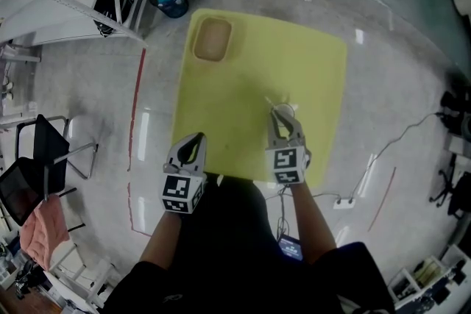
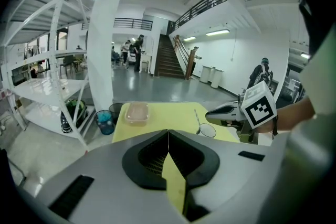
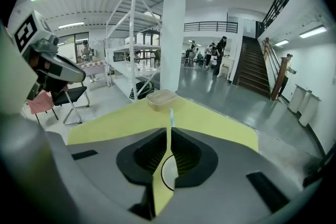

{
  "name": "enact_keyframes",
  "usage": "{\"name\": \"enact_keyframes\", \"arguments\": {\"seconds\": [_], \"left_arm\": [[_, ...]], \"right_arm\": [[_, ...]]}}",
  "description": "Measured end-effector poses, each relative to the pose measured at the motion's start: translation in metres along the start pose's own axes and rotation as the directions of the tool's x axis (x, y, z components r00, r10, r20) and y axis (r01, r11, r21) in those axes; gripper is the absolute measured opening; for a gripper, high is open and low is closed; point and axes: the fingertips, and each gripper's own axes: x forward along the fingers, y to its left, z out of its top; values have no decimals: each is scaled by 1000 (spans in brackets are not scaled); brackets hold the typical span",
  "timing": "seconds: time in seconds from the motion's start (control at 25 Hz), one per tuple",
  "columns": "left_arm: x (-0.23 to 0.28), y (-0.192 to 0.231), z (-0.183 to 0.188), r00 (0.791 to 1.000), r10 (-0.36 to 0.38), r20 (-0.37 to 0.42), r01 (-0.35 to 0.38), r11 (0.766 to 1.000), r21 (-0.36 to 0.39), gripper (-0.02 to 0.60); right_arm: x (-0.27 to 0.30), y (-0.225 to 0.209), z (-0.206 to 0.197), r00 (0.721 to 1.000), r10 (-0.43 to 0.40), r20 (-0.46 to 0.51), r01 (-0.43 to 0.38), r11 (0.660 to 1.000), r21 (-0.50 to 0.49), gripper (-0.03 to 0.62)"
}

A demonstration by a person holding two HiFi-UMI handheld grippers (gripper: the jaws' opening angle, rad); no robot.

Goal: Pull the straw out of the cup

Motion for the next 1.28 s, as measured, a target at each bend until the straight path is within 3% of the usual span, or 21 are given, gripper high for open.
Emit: {"name": "enact_keyframes", "arguments": {"seconds": [0.32, 0.44, 1.28], "left_arm": [[5, 4, -2, 1000, 6, -9, -6, 1000, -4, 44], [6, 7, -2, 1000, 13, -8, -13, 1000, -10, 44], [14, 14, -2, 1000, 30, -8, -30, 999, -28, 44]], "right_arm": [[8, -6, -4, 999, -13, -30, 13, 1000, 1, 24], [13, -6, -7, 999, -1, -46, 1, 1000, 5, 157], [38, -11, -15, 996, 9, -84, -9, 1000, -1, 156]]}}
